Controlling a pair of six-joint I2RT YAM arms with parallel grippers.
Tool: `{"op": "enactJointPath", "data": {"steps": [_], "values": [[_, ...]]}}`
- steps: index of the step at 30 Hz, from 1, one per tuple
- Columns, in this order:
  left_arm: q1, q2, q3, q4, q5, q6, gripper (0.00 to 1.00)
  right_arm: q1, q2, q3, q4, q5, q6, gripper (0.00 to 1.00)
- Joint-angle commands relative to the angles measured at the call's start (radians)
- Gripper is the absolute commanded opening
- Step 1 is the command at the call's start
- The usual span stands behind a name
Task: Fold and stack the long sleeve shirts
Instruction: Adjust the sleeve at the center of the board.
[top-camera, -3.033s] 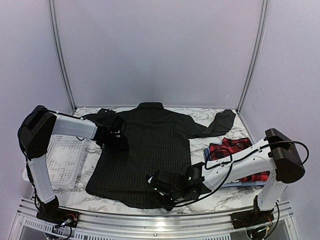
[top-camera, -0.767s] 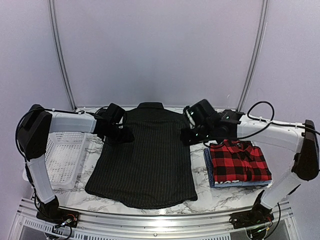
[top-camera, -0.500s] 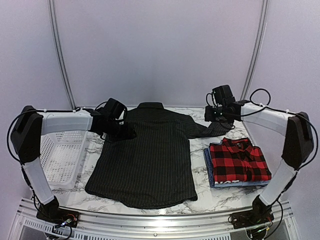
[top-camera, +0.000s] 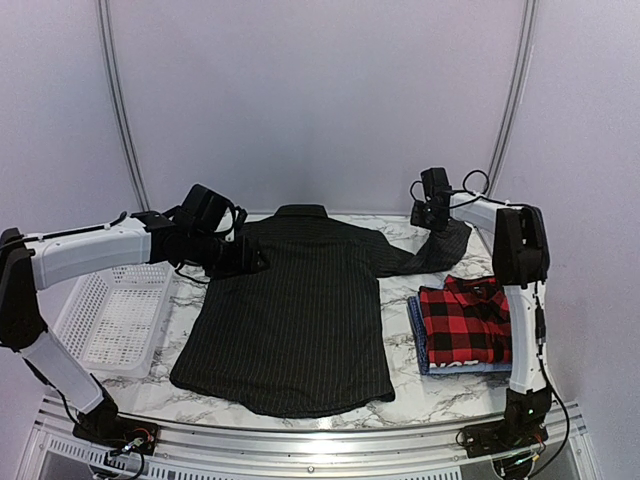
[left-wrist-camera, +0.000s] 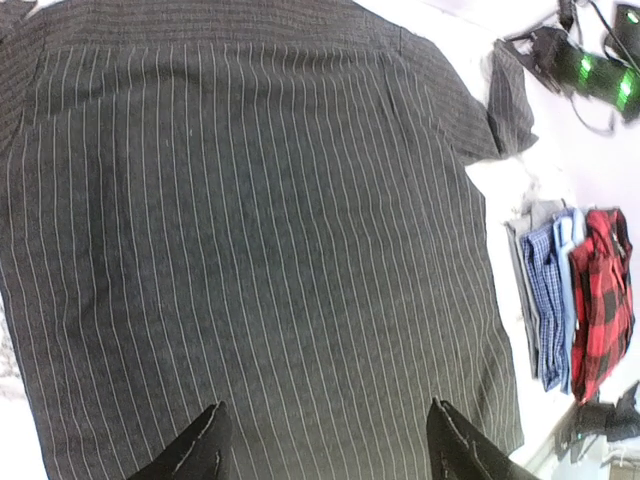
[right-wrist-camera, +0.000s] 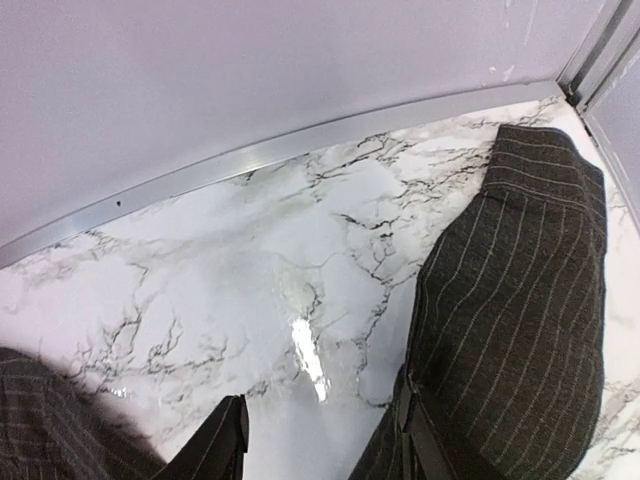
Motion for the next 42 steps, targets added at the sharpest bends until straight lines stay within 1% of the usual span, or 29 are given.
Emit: {"op": "enactJointPath", "data": {"steps": [1, 9, 11, 16, 20, 25, 28, 33, 36, 42], "values": [[-0.001, -0.072, -0.043, -0.05, 0.044, 0.01, 0.69, -0.026, 0.099, 0.141, -0.096, 0.003, 0.063, 0.47], [-0.001, -0.137, -0.064, -0.09, 0.039, 0.023, 0.7, -0.029, 0.112, 0.08, -0.053, 0.034, 0.103, 0.47], [-0.001, -0.134, -0.063, -0.092, 0.032, 0.028, 0.7, -0.03, 0.123, 0.079, -0.049, 0.03, 0.104, 0.45], [-0.001, -0.116, -0.043, -0.092, 0.038, 0.017, 0.7, -0.036, 0.133, 0.082, -0.046, 0.022, 0.091, 0.32], [-0.001, -0.126, -0.037, -0.088, 0.003, 0.001, 0.7, -0.045, 0.123, 0.078, -0.031, -0.002, 0.062, 0.24], [-0.001, -0.124, -0.03, -0.078, -0.023, -0.024, 0.71, -0.052, 0.118, 0.071, -0.03, -0.038, 0.038, 0.1], [-0.001, -0.111, -0.021, -0.072, -0.03, -0.038, 0.71, -0.052, 0.101, 0.051, -0.008, -0.063, 0.025, 0.0], [-0.001, -0.067, 0.012, -0.064, -0.029, -0.059, 0.71, -0.035, 0.044, 0.025, 0.052, -0.131, -0.032, 0.0], [-0.001, -0.038, 0.035, -0.056, -0.025, -0.076, 0.71, -0.002, -0.024, -0.025, 0.134, -0.175, -0.09, 0.0], [0.011, 0.023, 0.075, -0.033, -0.003, -0.116, 0.71, 0.122, -0.147, -0.103, 0.247, -0.206, -0.246, 0.0]]}}
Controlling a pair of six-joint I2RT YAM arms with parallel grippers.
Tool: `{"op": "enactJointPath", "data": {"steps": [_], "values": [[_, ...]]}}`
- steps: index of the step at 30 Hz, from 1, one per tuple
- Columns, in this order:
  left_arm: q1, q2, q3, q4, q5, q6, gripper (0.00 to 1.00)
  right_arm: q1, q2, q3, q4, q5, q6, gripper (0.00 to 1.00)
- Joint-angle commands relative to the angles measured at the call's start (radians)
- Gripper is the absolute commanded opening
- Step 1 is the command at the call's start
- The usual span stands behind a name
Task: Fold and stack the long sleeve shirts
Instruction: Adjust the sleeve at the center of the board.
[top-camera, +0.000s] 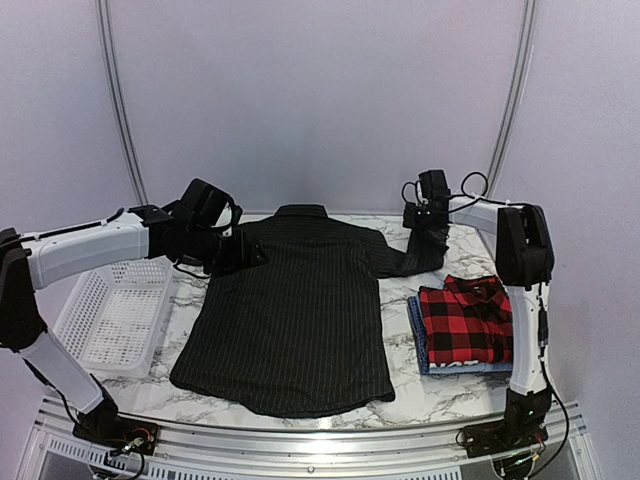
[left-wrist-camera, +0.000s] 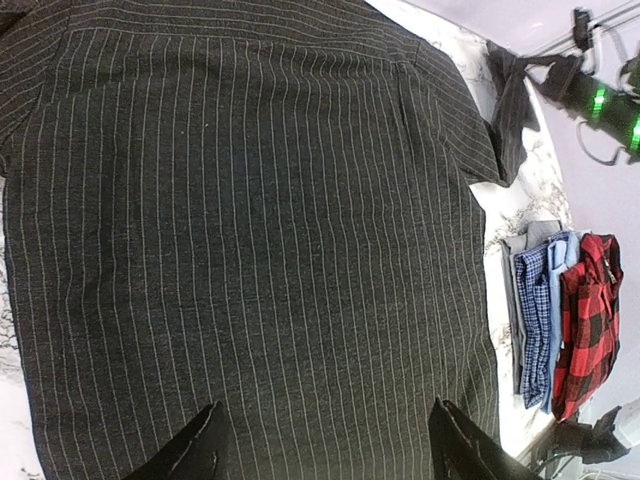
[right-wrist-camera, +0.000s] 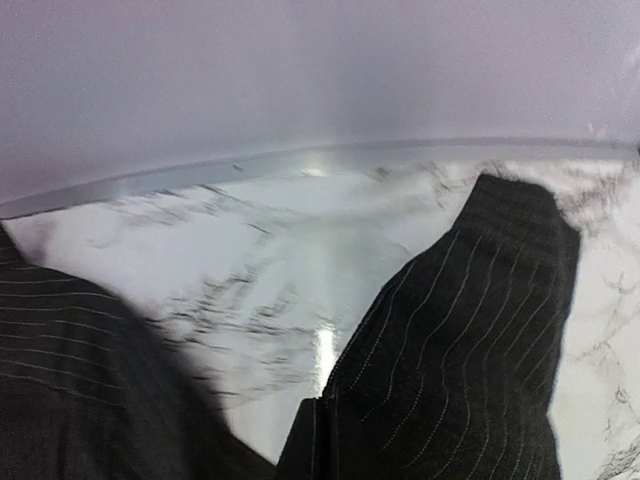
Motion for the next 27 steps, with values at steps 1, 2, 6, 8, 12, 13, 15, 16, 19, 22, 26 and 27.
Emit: {"op": "enactJointPath", "data": {"steps": [1, 2, 6, 8, 12, 13, 15, 16, 19, 22, 26, 27], "values": [[0.016, 0.048, 0.05, 0.028, 0.021, -0.04, 0.71, 0.13, -0.157, -0.046, 0.165, -0.054, -0.161, 0.0], [0.022, 0.056, 0.053, 0.033, 0.032, -0.048, 0.71, 0.168, -0.178, -0.066, 0.187, -0.056, -0.185, 0.0], [0.055, 0.086, 0.044, 0.073, 0.076, -0.083, 0.71, 0.292, -0.242, -0.149, 0.248, -0.141, -0.265, 0.0], [0.071, 0.1, 0.039, 0.091, 0.096, -0.099, 0.71, 0.356, -0.268, -0.204, 0.275, -0.167, -0.276, 0.0], [0.094, 0.126, 0.022, 0.116, 0.103, -0.107, 0.72, 0.465, -0.298, -0.324, 0.308, -0.199, -0.331, 0.0], [0.099, 0.13, 0.016, 0.124, 0.104, -0.108, 0.73, 0.481, -0.301, -0.36, 0.33, -0.199, -0.335, 0.0], [0.108, 0.151, 0.006, 0.14, 0.103, -0.112, 0.74, 0.494, -0.301, -0.403, 0.33, -0.215, -0.329, 0.0], [0.111, 0.162, 0.005, 0.146, 0.105, -0.113, 0.74, 0.494, -0.297, -0.417, 0.319, -0.22, -0.322, 0.02], [0.115, 0.204, 0.02, 0.157, 0.115, -0.109, 0.74, 0.495, -0.295, -0.425, 0.258, -0.25, -0.339, 0.18], [0.116, 0.24, 0.038, 0.167, 0.11, -0.119, 0.74, 0.495, -0.317, -0.445, 0.233, -0.244, -0.353, 0.34], [0.116, 0.261, 0.03, 0.173, 0.076, -0.15, 0.74, 0.495, -0.359, -0.472, 0.227, -0.233, -0.354, 0.46], [0.116, 0.263, 0.02, 0.175, 0.072, -0.156, 0.73, 0.496, -0.367, -0.474, 0.223, -0.232, -0.352, 0.47]]}}
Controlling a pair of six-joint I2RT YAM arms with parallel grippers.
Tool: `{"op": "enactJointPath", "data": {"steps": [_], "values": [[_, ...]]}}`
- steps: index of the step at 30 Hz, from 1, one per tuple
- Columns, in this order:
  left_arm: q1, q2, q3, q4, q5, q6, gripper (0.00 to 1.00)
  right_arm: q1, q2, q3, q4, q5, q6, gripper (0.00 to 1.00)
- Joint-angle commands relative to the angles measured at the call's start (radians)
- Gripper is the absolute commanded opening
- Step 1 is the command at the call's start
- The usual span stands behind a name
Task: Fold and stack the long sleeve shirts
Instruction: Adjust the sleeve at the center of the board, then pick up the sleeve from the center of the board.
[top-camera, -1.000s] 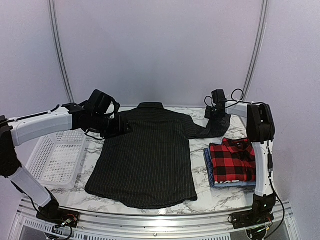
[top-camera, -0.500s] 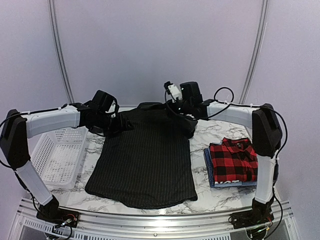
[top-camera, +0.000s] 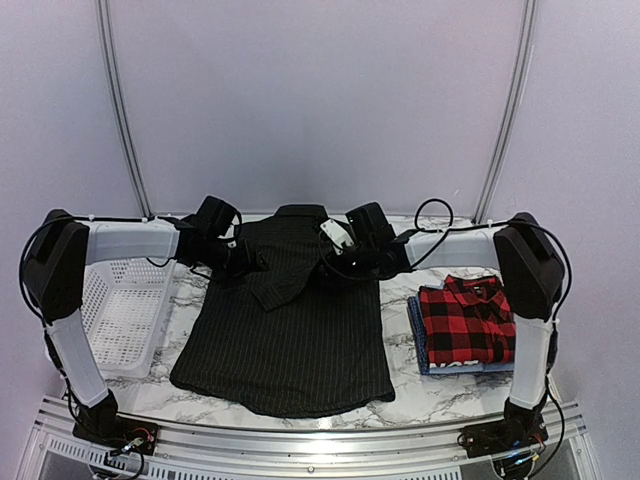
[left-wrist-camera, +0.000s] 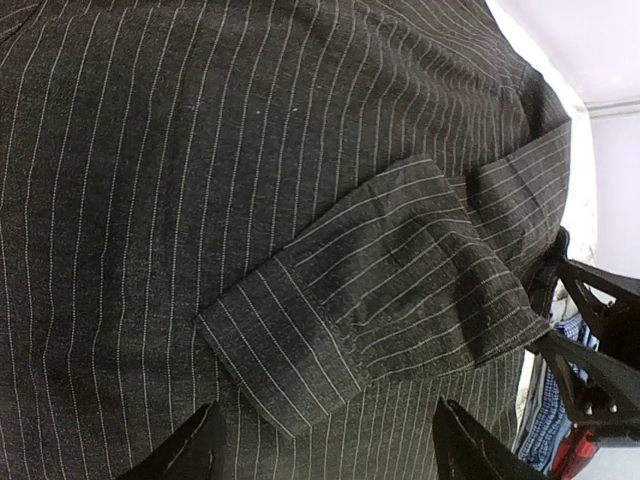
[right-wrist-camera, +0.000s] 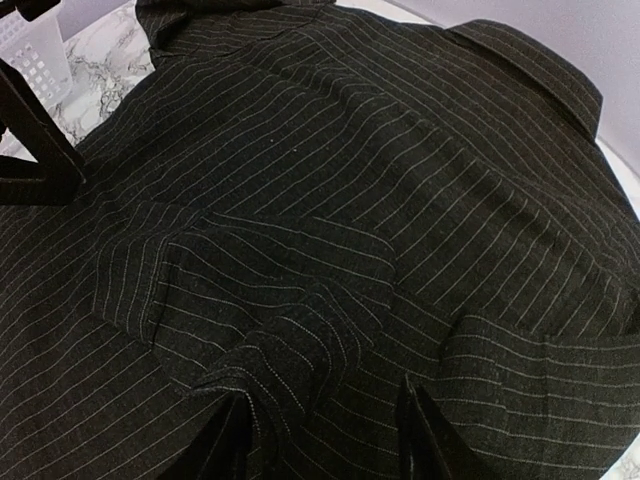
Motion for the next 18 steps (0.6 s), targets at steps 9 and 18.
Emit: {"op": "enactJointPath", "data": {"steps": [9, 18], "values": [[-0.019, 0.047, -0.092, 0.112, 0.004, -0.093, 0.62, 0.001, -0.115, -0.051, -0.013, 0.008, 0.019, 0.5], [-0.048, 0.127, -0.073, 0.152, 0.007, -0.113, 0.54, 0.001, -0.171, -0.086, -0.007, 0.032, 0.033, 0.51]]}}
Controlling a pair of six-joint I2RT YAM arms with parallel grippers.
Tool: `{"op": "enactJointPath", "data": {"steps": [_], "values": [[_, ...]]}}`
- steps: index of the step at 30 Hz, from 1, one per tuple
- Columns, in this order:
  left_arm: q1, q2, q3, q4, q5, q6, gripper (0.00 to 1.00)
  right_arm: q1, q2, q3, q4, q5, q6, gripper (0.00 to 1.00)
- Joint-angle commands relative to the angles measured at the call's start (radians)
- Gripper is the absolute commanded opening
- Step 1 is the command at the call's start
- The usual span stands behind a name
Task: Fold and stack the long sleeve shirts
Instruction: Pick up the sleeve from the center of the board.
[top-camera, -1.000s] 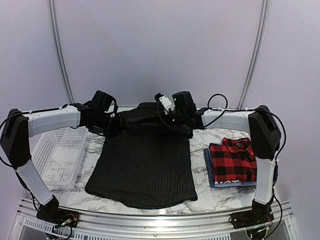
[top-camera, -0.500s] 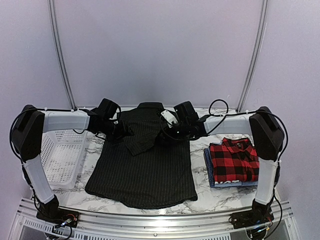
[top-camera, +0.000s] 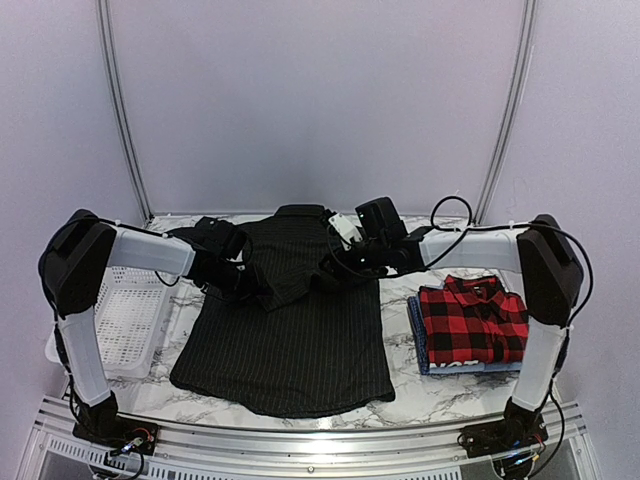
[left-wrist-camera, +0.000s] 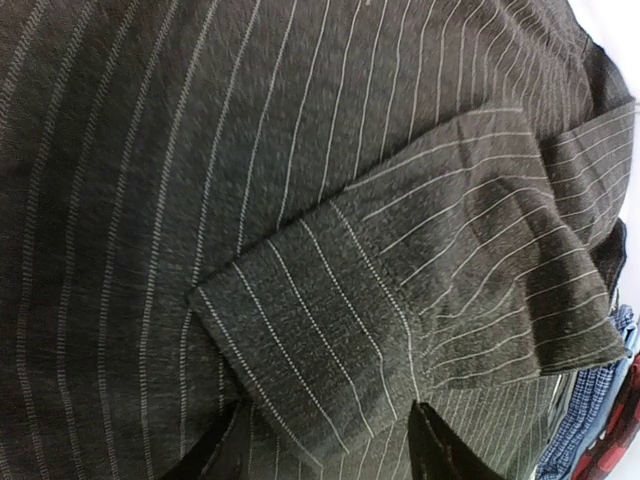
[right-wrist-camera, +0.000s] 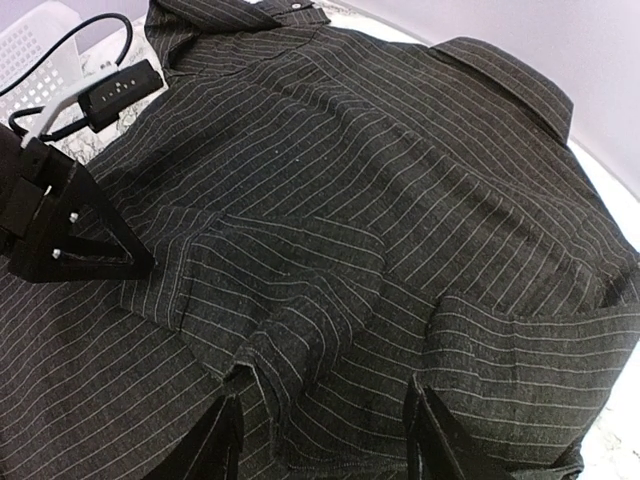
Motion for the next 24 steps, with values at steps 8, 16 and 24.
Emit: {"op": "enactJointPath", "data": {"steps": [8, 16, 24], "values": [[-0.012, 0.034, 0.038, 0.059, -0.004, -0.018, 0.24, 0.0, -0.074, -0.024, -0.029, 0.076, 0.038, 0.51], [-0.012, -0.022, 0.123, 0.01, -0.053, 0.062, 0.0, -0.02, -0.09, -0.03, -0.086, 0.226, 0.152, 0.51], [0.008, -0.135, 0.349, -0.136, -0.162, 0.221, 0.0, -0.13, -0.158, -0.124, -0.067, 0.219, 0.28, 0.52]]}}
